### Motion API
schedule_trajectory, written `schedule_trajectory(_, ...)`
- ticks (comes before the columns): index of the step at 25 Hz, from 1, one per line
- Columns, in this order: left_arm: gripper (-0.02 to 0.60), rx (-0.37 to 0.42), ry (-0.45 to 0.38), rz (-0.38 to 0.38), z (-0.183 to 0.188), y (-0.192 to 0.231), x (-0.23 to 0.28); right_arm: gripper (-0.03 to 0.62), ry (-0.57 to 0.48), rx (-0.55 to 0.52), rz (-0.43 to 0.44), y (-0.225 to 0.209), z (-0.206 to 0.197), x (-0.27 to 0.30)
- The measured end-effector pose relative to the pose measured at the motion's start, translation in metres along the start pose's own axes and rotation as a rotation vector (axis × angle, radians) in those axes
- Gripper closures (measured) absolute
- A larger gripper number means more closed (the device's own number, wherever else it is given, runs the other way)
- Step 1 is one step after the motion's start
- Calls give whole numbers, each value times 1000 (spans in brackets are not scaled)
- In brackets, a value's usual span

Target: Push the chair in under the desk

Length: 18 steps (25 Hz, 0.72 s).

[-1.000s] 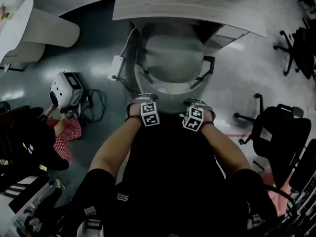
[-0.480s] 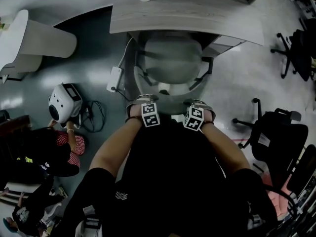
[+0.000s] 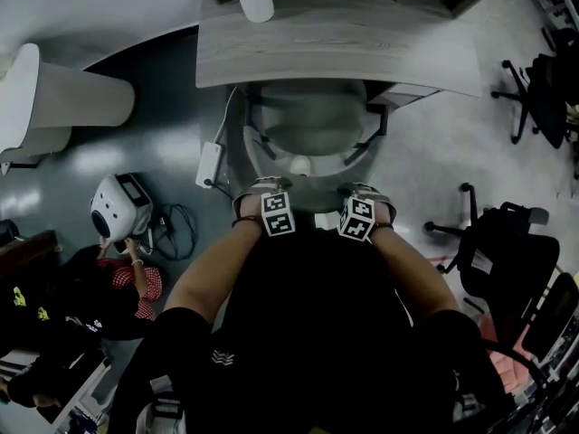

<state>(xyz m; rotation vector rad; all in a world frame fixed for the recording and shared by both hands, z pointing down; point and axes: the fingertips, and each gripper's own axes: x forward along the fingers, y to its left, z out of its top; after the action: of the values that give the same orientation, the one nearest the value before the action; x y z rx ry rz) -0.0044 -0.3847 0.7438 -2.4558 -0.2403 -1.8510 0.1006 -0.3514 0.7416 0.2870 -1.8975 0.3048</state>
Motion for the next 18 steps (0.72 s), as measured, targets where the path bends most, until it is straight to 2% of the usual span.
schedule_trajectory(10,382,23,3,4,-8,74,-5,433,13,35,-23,-67,21,5)
schedule_trajectory(18,387,61,-38,-42,7,94,-4,431,32,33,-6,-95,14,0)
